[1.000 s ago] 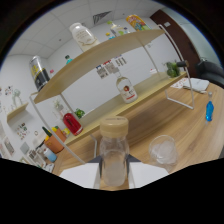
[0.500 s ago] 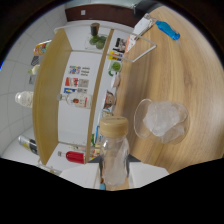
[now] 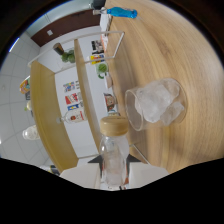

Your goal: Make me a cup of Mount Fuji.

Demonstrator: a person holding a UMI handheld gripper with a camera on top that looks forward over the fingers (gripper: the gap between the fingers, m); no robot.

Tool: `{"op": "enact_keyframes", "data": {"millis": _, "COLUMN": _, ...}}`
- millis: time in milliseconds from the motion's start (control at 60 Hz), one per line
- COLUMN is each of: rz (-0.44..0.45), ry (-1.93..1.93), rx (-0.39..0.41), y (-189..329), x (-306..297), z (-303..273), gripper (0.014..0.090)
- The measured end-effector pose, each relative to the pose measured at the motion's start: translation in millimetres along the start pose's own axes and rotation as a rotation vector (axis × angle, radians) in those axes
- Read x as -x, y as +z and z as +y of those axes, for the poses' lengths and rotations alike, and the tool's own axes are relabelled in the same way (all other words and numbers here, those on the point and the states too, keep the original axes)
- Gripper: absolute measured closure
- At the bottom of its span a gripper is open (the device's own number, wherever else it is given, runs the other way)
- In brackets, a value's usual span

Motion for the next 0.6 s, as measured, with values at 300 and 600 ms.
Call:
{"op": "enact_keyframes", "data": {"millis": 300, "rz": -0.030, "ry": 0.057, "rx": 0.006, "y": -2, "x": 6, "z": -1, "gripper": 0.0673}}
{"op": "enact_keyframes", "data": {"millis": 600, "rz": 0.020, "ry": -0.422, "rx": 0.025, "y": -9, "x": 21, "z": 17, "gripper": 0.0669}}
